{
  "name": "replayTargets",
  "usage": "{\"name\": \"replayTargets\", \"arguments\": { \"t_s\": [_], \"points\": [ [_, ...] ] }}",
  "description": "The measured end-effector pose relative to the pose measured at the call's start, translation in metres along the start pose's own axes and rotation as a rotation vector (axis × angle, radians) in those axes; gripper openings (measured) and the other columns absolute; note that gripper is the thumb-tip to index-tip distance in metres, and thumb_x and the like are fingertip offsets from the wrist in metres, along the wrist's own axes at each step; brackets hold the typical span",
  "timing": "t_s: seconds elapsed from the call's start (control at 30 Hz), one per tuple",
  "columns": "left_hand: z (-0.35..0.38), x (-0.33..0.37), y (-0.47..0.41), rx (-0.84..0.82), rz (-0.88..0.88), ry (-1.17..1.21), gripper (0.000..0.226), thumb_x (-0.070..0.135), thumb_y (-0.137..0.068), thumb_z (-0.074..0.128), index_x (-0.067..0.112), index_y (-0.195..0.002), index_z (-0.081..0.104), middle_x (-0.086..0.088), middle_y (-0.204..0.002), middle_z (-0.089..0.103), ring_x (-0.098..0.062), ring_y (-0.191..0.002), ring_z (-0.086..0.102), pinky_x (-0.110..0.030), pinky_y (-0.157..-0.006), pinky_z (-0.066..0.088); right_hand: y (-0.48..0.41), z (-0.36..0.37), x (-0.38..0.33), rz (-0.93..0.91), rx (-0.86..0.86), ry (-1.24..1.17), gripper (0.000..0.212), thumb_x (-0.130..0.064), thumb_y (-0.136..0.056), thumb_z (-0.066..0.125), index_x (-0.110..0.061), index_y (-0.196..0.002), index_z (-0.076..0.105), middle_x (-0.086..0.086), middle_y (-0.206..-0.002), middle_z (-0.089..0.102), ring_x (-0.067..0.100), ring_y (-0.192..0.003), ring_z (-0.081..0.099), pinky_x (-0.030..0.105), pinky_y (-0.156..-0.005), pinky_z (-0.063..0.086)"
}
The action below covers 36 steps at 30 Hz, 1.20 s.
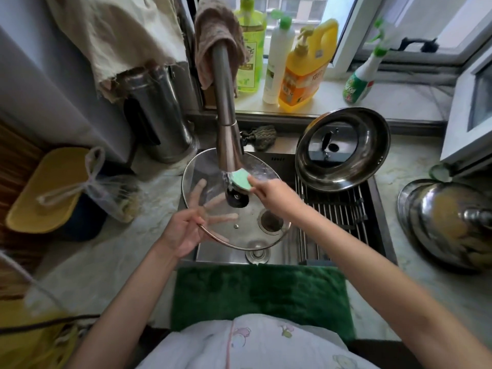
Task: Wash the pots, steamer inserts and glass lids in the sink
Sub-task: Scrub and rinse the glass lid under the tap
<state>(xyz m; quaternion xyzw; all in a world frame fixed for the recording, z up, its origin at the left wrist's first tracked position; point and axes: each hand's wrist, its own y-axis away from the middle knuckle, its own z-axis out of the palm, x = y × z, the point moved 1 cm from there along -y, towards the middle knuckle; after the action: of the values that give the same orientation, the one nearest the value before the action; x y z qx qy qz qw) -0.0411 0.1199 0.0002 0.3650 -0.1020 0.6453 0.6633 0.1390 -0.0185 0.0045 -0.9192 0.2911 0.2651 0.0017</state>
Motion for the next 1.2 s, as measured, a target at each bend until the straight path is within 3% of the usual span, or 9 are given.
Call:
{"name": "replayTargets", "arguments": {
  "t_s": [0.13,0.2,0.3,0.4,0.5,0.63,0.77,1.0,1.2],
  "points": [
    [0.01,-0.004,-0.007,0.045,-0.039,-0.021,0.08,0.013,-0.023,0.083,0.012,-0.102,0.074,-0.012,-0.101,0.071,-0.038,-0.093,0.068,-0.053,-0.054,0.056,0.006,0.017,-0.053,-0.206,-0.037,-0.126,0.048,-0.019,-0.095,0.054,-0.021,-0.141,0.044,0.016,-0.103,0.069,0.028,-0.085,0.065,0.039,-0.073,0.05],
    [0.006,-0.001,-0.004,0.093,-0.005,0.044,0.091,0.013,-0.014,0.084,0.01,-0.105,0.072,-0.014,-0.09,0.072,-0.031,-0.08,0.071,-0.05,-0.051,0.055,0.024,0.016,-0.046,-0.289,-0.099,-0.122,0.044,-0.024,-0.097,0.051,-0.021,-0.14,0.046,0.015,-0.098,0.07,0.027,-0.079,0.063,0.032,-0.067,0.045],
    [-0.002,0.0,-0.003,0.056,0.022,0.044,0.117,0.005,-0.031,0.078,0.036,-0.138,0.043,-0.01,-0.124,0.063,-0.043,-0.102,0.064,-0.061,-0.058,0.054,0.024,0.013,-0.008,-0.098,-0.074,-0.035,0.041,-0.028,-0.098,0.047,-0.024,-0.139,0.047,0.012,-0.108,0.071,0.026,-0.085,0.066,0.037,-0.073,0.05],
    [0.003,-0.004,-0.01,0.043,-0.019,-0.03,0.104,-0.002,-0.053,0.059,0.046,-0.141,0.032,-0.008,-0.136,0.054,-0.049,-0.113,0.055,-0.057,-0.062,0.054,0.002,0.014,-0.013,0.106,0.028,-0.081,0.041,-0.028,-0.1,0.044,-0.019,-0.14,0.047,0.016,-0.113,0.067,0.029,-0.095,0.063,0.035,-0.075,0.043],
    [0.015,-0.004,-0.01,0.073,-0.029,-0.05,0.078,0.003,-0.053,0.06,0.016,-0.129,0.048,-0.014,-0.112,0.065,-0.035,-0.092,0.069,-0.05,-0.054,0.057,0.017,0.018,-0.05,-0.031,-0.032,-0.279,0.039,-0.025,-0.098,0.049,-0.019,-0.136,0.052,0.005,-0.098,0.071,0.006,-0.058,0.051,0.022,-0.053,0.035],
    [0.004,0.003,-0.003,0.087,0.065,0.029,0.12,0.006,-0.025,0.076,0.036,-0.137,0.043,-0.012,-0.123,0.063,-0.037,-0.089,0.069,-0.05,-0.06,0.057,0.059,0.009,-0.033,-0.162,-0.251,-0.324,0.04,-0.024,-0.097,0.051,-0.026,-0.137,0.049,-0.03,-0.075,0.066,0.005,-0.043,0.038,0.016,-0.049,0.032],
    [-0.004,0.015,0.006,0.055,0.092,-0.067,0.12,0.008,-0.036,0.077,0.044,-0.142,0.033,-0.009,-0.14,0.05,-0.044,-0.107,0.061,-0.063,-0.065,0.052,0.063,-0.007,0.022,-0.09,-0.337,-0.149,0.04,-0.03,-0.096,0.054,-0.034,-0.136,0.049,-0.013,-0.079,0.071,0.004,-0.044,0.035,0.016,-0.048,0.034],
    [0.005,0.012,0.005,0.052,0.057,-0.095,0.127,0.008,-0.032,0.081,0.047,-0.142,0.03,-0.009,-0.136,0.054,-0.045,-0.107,0.06,-0.064,-0.06,0.052,-0.001,0.005,0.037,0.201,0.115,-0.08,0.04,-0.025,-0.095,0.054,-0.022,-0.134,0.053,0.014,-0.115,0.068,0.022,-0.084,0.066,0.033,-0.07,0.048],
    [-0.015,0.014,0.007,0.18,0.139,-0.057,0.129,0.014,-0.026,0.084,0.046,-0.14,0.033,-0.009,-0.137,0.053,-0.032,-0.098,0.067,-0.061,-0.066,0.052,0.041,0.038,-0.02,-0.058,-0.182,-0.36,0.04,-0.028,-0.095,0.056,-0.031,-0.134,0.051,-0.01,-0.093,0.07,0.0,-0.044,0.043,0.014,-0.049,0.037]
  ]
}}
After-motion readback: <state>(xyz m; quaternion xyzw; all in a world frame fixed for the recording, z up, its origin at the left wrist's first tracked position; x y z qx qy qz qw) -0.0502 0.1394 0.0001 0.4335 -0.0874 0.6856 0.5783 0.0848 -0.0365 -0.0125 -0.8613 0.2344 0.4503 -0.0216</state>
